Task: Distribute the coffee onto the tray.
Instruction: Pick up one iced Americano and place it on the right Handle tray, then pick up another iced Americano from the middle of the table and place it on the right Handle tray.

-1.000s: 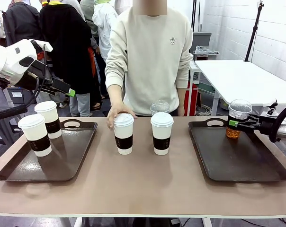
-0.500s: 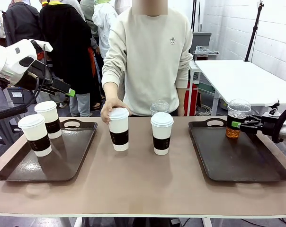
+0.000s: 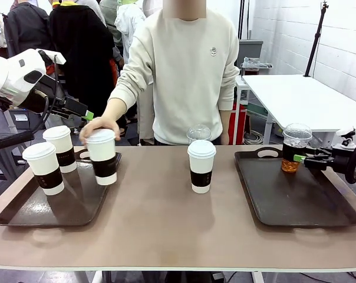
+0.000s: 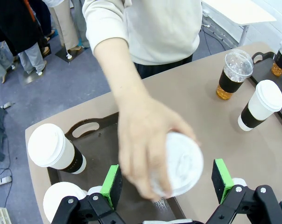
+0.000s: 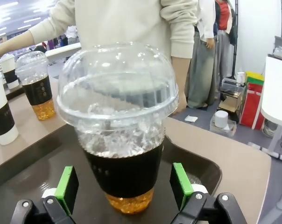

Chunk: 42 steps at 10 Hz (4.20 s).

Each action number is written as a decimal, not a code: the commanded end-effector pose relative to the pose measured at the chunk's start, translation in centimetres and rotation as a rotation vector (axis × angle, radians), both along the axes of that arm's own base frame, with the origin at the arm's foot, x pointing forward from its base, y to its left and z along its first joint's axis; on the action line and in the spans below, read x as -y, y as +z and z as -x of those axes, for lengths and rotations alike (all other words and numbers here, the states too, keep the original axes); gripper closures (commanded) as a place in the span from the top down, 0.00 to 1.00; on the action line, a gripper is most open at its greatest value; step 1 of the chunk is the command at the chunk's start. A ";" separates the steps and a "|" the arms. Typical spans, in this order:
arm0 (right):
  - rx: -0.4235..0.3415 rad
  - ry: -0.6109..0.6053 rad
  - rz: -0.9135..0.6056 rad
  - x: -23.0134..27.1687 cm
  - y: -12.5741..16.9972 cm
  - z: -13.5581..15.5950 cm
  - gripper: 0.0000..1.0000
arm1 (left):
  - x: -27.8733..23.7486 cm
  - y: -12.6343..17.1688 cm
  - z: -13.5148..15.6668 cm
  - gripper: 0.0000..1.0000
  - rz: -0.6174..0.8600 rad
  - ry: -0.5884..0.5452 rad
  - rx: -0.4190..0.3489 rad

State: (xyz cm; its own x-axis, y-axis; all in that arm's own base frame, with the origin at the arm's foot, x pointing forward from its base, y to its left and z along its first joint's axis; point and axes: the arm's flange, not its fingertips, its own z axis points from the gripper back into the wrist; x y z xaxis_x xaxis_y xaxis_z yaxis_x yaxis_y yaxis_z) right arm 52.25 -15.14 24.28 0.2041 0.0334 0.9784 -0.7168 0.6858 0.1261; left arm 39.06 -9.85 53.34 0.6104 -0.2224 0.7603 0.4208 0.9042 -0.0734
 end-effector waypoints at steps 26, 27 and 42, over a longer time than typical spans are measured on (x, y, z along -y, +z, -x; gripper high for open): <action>-0.231 0.297 0.203 -12.0 5.6 7.3 1.00 | -0.2 0.0 0.0 1.00 0.006 0.005 -0.007; -0.231 0.297 0.203 -12.0 5.6 7.3 1.00 | -0.2 0.0 0.0 1.00 0.006 0.005 -0.007; -0.149 0.403 0.239 -16.6 6.4 1.0 1.00 | -0.2 0.0 0.0 1.00 0.006 0.005 -0.007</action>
